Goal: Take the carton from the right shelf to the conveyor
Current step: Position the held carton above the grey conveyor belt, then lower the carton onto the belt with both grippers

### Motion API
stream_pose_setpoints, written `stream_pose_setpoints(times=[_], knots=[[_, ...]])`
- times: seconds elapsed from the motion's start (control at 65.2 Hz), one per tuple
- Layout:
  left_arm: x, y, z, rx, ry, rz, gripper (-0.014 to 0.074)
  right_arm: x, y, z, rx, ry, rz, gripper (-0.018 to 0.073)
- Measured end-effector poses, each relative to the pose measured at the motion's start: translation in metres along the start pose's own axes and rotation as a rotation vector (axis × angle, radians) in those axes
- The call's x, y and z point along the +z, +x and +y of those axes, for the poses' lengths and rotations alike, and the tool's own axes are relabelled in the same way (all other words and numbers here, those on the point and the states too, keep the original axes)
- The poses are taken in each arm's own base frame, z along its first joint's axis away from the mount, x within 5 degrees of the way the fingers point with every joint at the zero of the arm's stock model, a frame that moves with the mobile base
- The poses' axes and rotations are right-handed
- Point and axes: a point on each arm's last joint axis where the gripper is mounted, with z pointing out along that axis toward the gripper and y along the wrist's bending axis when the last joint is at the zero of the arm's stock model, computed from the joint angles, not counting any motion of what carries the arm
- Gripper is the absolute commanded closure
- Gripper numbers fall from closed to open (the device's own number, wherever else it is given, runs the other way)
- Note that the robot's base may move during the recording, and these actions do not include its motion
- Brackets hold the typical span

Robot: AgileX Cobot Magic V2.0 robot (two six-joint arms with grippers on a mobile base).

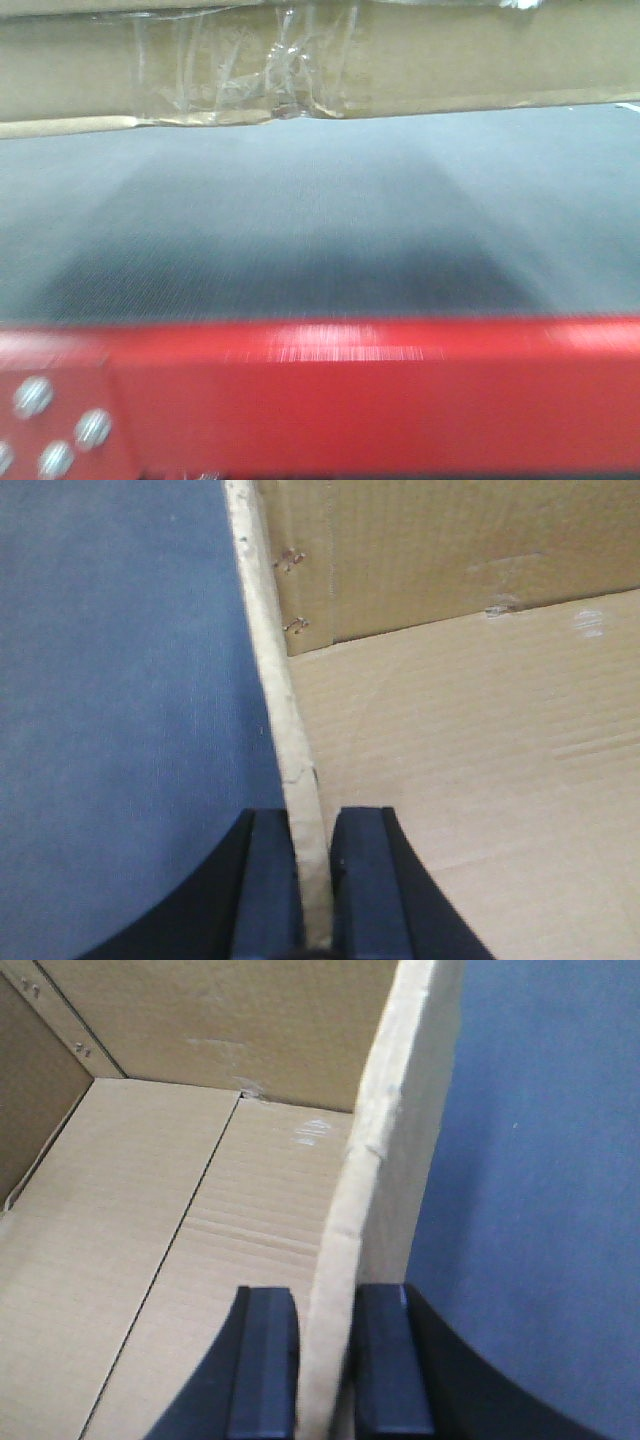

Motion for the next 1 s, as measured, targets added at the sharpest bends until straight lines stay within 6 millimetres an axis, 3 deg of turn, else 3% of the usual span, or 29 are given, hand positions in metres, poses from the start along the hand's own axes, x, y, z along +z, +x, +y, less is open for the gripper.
stream_pose_setpoints(times=[0.997], knots=[[0.0000, -0.0001, 0.0001, 0.001, -0.001, -0.001, 0.0610, 0.0000, 0.0000, 0.0000, 0.000, 0.000, 0.000, 0.0628]])
